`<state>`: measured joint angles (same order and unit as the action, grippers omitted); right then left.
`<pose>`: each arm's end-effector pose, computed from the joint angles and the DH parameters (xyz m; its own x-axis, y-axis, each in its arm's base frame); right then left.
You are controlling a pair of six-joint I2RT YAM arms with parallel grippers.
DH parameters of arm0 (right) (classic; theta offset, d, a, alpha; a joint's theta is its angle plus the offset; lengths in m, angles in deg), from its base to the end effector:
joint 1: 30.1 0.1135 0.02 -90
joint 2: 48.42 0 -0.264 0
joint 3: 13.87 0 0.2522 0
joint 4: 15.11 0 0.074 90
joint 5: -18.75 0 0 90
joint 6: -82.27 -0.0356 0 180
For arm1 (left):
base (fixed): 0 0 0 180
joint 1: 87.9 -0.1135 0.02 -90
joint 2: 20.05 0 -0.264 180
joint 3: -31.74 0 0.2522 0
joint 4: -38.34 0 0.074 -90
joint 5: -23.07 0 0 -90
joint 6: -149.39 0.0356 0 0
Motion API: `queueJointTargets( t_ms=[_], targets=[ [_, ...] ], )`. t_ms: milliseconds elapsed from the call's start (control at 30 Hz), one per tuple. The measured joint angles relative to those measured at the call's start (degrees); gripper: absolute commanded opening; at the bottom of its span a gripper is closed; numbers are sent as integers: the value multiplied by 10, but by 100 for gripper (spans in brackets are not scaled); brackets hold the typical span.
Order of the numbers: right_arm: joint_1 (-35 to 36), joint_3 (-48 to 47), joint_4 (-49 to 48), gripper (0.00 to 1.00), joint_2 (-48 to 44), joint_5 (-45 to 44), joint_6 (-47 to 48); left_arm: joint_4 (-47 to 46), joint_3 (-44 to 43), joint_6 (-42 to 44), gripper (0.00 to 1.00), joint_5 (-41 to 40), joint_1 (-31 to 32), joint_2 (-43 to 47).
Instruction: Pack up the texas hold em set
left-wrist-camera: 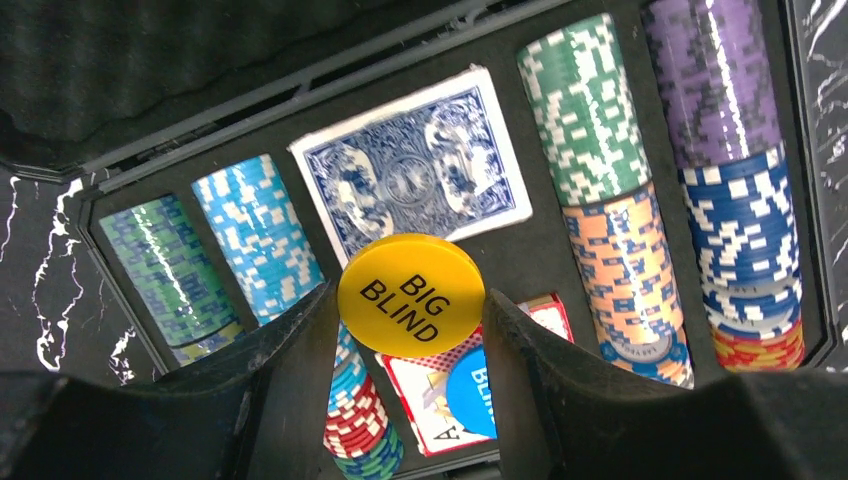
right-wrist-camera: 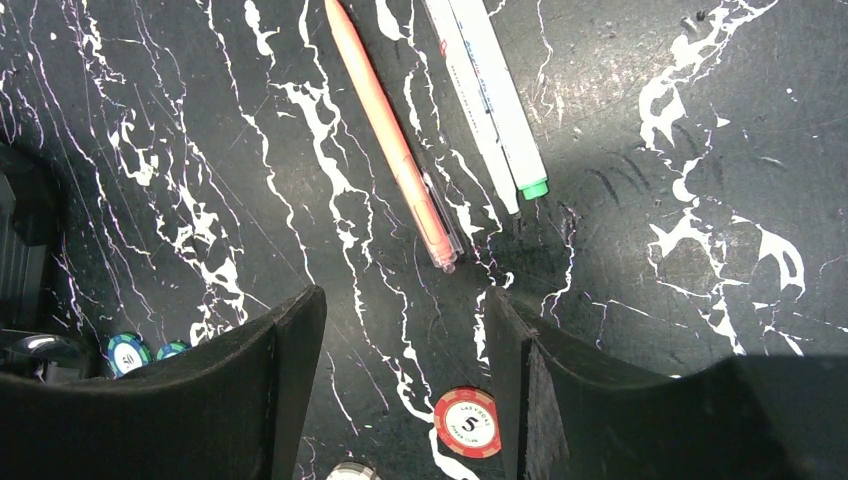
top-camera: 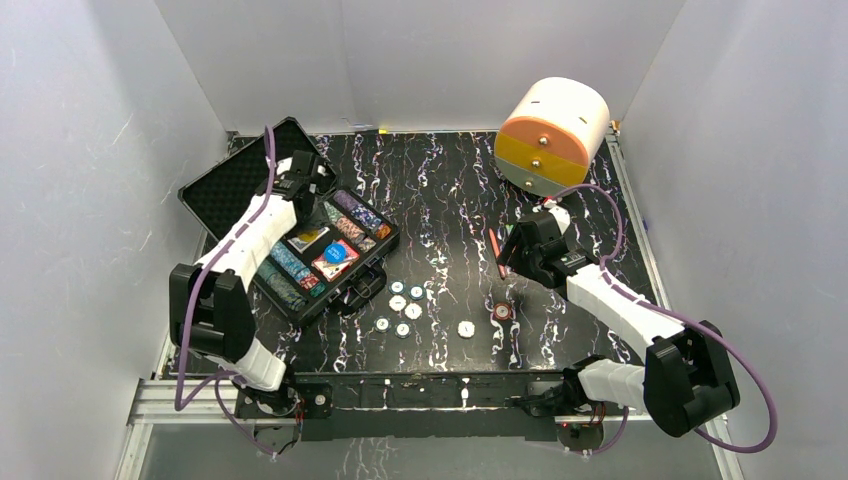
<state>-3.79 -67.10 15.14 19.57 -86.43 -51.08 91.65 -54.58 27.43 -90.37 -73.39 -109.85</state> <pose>0.2207 0.0987 0.2174 -0.6407 0.4223 -0.6412 0.2448 0.9039 0.3506 0.3223 -0.0688 0.2729 -0.6972 -0.3212 -0.6409 -0.4127 0.9109 -0.0075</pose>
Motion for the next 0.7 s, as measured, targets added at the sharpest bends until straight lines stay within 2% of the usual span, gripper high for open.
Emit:
queueJointTargets(
  t_ms=[267,567,700],
  targets=[
    [0,0,0,67,0,3,0,-20,-2,1,45,6,-42,-35],
    [0,0,-1,67,10,4,0,-44,-7,8,45,22,-54,-71],
    [0,0,-2,67,12,4,0,-50,-10,12,50,25,-56,-77]
  ],
)
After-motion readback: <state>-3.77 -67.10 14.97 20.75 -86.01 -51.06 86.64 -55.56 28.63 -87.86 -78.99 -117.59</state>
